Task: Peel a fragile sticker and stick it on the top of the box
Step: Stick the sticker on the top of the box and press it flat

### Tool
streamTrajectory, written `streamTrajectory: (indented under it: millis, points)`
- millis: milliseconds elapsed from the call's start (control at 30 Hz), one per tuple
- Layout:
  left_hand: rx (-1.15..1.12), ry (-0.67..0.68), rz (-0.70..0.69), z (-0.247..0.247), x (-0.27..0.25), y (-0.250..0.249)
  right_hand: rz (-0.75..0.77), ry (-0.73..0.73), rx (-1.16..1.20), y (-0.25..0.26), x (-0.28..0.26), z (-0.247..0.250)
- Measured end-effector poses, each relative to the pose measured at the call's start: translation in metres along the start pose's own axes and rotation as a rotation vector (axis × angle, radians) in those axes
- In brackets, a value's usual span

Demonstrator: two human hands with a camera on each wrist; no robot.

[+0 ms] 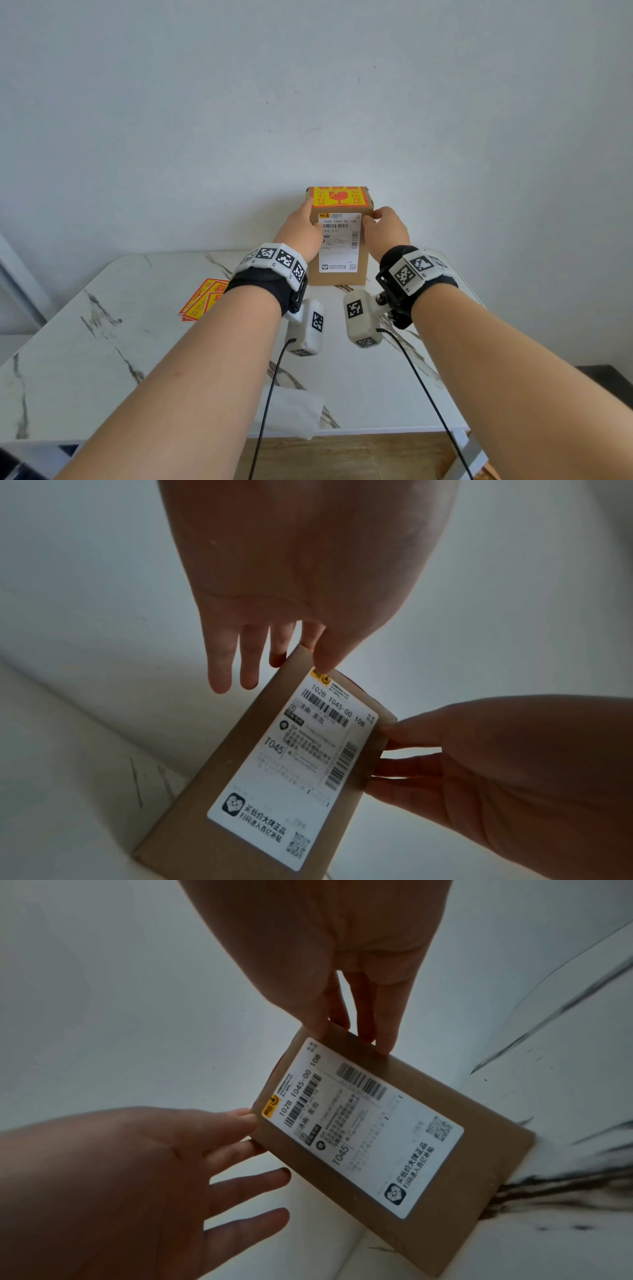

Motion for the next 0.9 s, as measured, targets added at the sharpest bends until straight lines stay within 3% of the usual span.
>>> streamTrajectory:
  millis: [133, 466, 666, 900]
  points:
    - [0.033, 0.054, -0.032, -0.003, 0.001, -0.005, -0.016, 0.018, 0.014, -0.003, -0.003, 0.001]
    - [0.128, -0.083, 0.105, 0.035, -0.045, 0.002, 0.044, -0.066, -0.016, 0.013, -0.038, 0.010]
    - [0.224, 0.034, 0.153, 0.033, -0.090, 0.013, 0.126, 0.041, -0.046, 0.022, -0.075, -0.009]
    - [0.318, 0.203, 0.236, 0.015, -0.142, 0.044, 0.123, 0.188, -0.123, 0.009, -0.115, -0.037]
Point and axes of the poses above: each hand's wrist, its own x-axis towards the middle knuckle, its own z-axis out of the back of the hand, y = z × x, the point moved 8 cm from there along x, towards the middle knuckle, and after that the axes turned 12 degrees about y, right-handed, at the moved point
